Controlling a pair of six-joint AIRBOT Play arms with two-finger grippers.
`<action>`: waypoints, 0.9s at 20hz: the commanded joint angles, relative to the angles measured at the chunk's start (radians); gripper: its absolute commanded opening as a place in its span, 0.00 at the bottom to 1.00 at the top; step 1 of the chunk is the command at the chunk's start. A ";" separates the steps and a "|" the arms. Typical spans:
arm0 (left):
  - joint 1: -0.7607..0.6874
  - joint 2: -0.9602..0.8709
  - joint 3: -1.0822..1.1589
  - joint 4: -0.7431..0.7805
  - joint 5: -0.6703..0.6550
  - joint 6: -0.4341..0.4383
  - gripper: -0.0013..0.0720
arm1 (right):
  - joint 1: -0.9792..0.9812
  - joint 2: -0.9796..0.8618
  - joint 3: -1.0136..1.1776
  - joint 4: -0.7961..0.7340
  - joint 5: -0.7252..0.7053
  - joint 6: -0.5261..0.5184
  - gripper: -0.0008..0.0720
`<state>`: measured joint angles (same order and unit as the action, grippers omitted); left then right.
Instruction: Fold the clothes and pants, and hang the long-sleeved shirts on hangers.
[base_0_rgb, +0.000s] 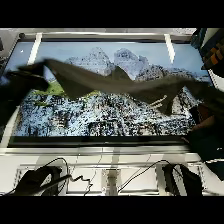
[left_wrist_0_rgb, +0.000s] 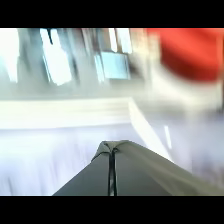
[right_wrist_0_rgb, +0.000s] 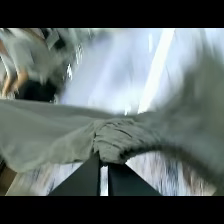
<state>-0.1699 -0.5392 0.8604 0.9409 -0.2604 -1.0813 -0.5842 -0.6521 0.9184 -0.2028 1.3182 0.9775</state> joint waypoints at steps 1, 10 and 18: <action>-0.001 0.163 0.057 0.051 0.149 0.002 0.02 | 0.002 0.138 0.225 -0.005 -0.121 0.097 0.04; 0.000 0.309 0.194 0.081 0.147 0.001 0.02 | 0.001 0.148 0.655 -0.045 -0.123 0.272 0.04; -0.051 -0.233 0.193 0.061 -0.046 -0.048 0.02 | 0.022 0.086 0.137 -0.158 -0.238 0.320 0.04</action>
<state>-0.1921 -0.5816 1.0500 1.0161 -0.2569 -1.1187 -0.5777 -0.5323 1.2537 -0.3351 1.1606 1.2819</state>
